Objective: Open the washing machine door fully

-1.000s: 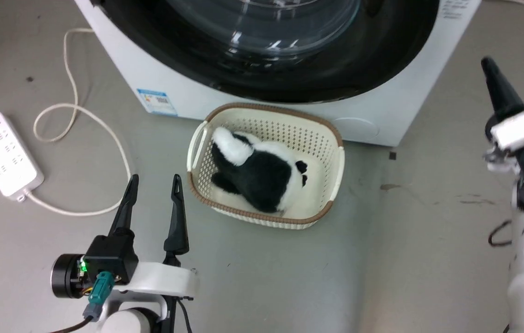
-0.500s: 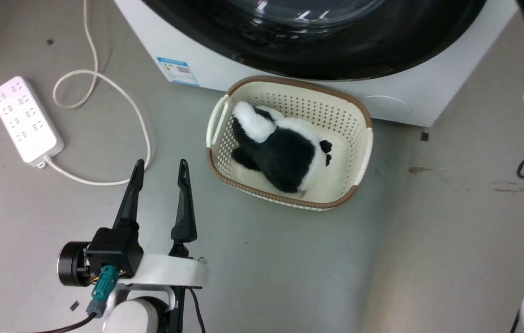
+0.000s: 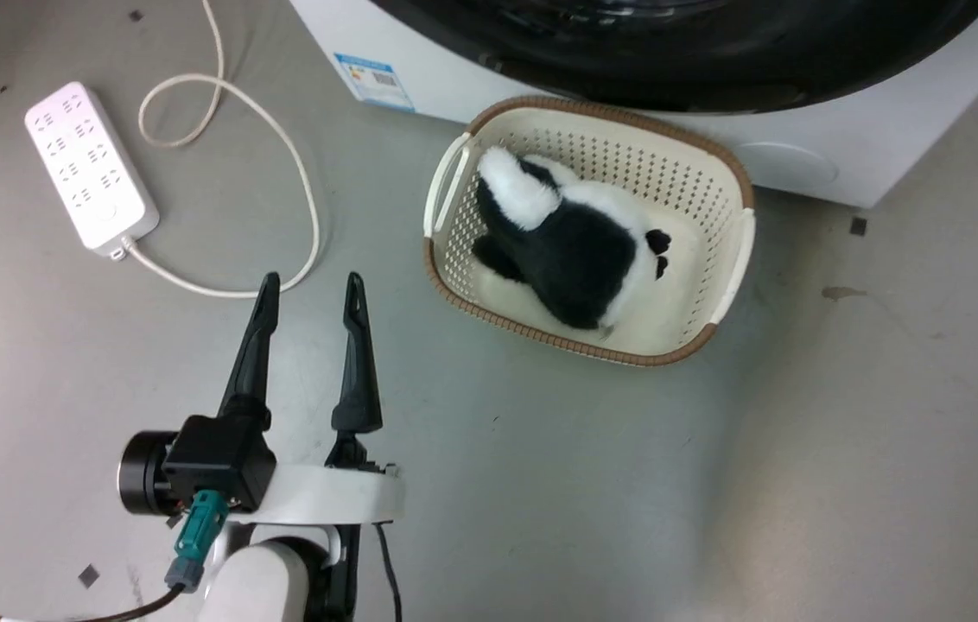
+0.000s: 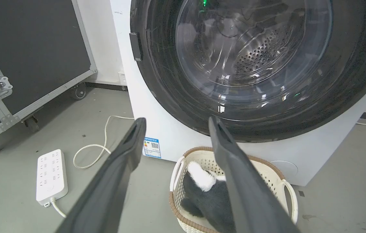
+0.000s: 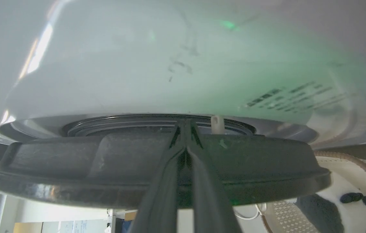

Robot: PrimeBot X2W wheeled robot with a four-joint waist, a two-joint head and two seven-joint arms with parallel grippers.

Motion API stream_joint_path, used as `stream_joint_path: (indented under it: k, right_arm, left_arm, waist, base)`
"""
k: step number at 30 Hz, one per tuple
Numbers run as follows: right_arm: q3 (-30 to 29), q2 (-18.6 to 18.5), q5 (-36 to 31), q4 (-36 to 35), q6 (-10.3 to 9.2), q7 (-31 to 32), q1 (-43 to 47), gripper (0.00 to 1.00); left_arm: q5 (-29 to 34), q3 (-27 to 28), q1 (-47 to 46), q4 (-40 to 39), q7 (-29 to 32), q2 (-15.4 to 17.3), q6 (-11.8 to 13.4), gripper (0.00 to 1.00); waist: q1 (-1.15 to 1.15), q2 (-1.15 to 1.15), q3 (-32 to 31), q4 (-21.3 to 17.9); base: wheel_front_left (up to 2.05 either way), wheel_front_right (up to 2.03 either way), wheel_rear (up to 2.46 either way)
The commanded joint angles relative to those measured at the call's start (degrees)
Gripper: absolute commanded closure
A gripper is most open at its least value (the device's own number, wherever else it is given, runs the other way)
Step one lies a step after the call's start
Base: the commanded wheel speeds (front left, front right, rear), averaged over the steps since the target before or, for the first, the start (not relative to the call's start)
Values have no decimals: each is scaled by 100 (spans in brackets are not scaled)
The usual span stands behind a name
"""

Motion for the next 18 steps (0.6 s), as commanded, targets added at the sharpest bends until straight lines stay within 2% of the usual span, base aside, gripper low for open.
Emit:
stream_joint_path:
  k: [1, 6, 12, 16, 18]
  right_arm:
    - [-146, -96, 18, 325, -2, 125, -360, 100]
    - [-335, -208, 29, 854, -2, 425, -725, 100]
    - [-465, -262, 97, 1180, -2, 718, -672, 100]
    - [-500, -196, 165, 1143, -2, 910, -234, 100]
    - [-520, -51, 255, 975, -2, 1069, 202, 100]
  left_arm:
    - [-42, -55, -138, -38, -71, 5, 63, 0]
    - [-99, -101, -226, -60, -131, 5, 128, 0]
    - [-93, -145, -197, -15, -191, 5, 174, 0]
    - [-35, -109, -123, 44, -206, 5, 141, 0]
    - [14, -49, -19, 85, -206, 5, 104, 0]
  waist:
    - [0, 0, 97, 82]
    - [0, 0, 173, 166]
    - [0, 0, 14, 174]
    - [0, 0, -302, 102]
    - [0, 0, -574, 30]
  base:
    - [0, 0, 0]
    - [0, 0, 0]
    - [0, 0, 0]
    - [0, 0, 0]
    - [0, 0, 0]
